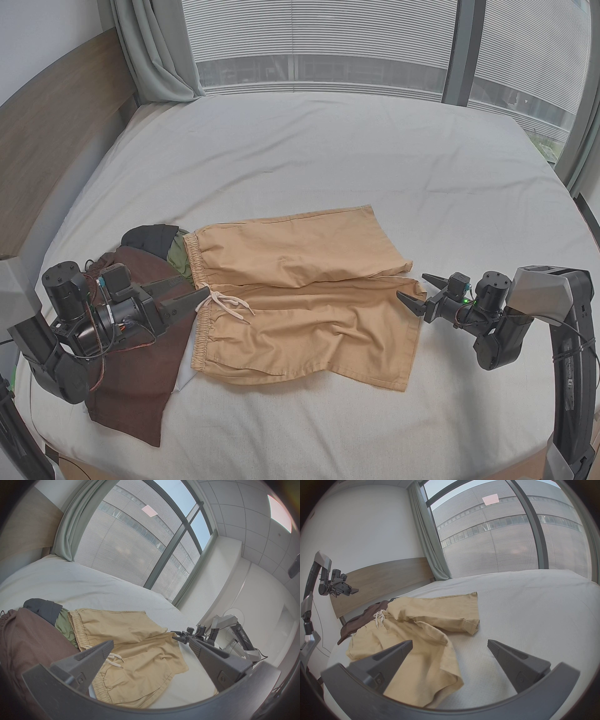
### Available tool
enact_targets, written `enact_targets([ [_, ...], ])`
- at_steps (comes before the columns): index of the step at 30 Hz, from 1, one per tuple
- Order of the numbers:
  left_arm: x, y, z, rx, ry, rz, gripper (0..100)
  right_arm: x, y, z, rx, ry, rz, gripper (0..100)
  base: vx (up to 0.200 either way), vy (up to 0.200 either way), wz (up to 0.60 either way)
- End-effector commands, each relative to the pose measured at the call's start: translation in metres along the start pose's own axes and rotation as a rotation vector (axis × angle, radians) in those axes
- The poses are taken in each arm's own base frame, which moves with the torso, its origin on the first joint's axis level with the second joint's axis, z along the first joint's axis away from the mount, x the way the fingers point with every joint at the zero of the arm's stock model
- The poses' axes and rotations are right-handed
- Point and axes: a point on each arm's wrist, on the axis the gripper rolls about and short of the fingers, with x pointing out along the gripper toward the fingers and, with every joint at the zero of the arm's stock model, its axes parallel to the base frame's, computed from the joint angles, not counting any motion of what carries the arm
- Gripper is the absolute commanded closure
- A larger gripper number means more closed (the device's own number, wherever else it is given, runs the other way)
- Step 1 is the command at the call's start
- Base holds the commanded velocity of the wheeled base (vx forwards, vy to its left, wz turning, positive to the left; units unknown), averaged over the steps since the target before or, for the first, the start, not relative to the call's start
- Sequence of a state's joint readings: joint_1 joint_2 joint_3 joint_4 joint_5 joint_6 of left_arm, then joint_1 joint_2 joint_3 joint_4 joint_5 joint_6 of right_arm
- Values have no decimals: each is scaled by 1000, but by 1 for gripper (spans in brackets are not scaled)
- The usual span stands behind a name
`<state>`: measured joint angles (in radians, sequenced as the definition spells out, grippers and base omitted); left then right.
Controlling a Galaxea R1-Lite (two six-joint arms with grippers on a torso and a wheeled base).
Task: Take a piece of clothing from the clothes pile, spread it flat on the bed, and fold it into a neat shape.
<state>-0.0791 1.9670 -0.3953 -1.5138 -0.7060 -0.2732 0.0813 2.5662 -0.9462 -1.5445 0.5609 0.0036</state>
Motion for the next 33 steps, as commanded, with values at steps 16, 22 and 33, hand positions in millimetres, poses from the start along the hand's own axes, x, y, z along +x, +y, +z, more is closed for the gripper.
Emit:
enact_targets([
  [16, -4, -4, -4, -14, 17, 1, 0, -25, 39, 59, -30, -40, 130, 0, 0, 0, 0],
  [22, -5, -3, -4, -14, 16, 4, 0, -30, 63, 68, -29, -31, 182, 0, 0, 0, 0],
  [33, -5, -2, -6, -19, 21, 9, 0, -39, 95, 80, -28, -24, 249, 0, 0, 0, 0],
])
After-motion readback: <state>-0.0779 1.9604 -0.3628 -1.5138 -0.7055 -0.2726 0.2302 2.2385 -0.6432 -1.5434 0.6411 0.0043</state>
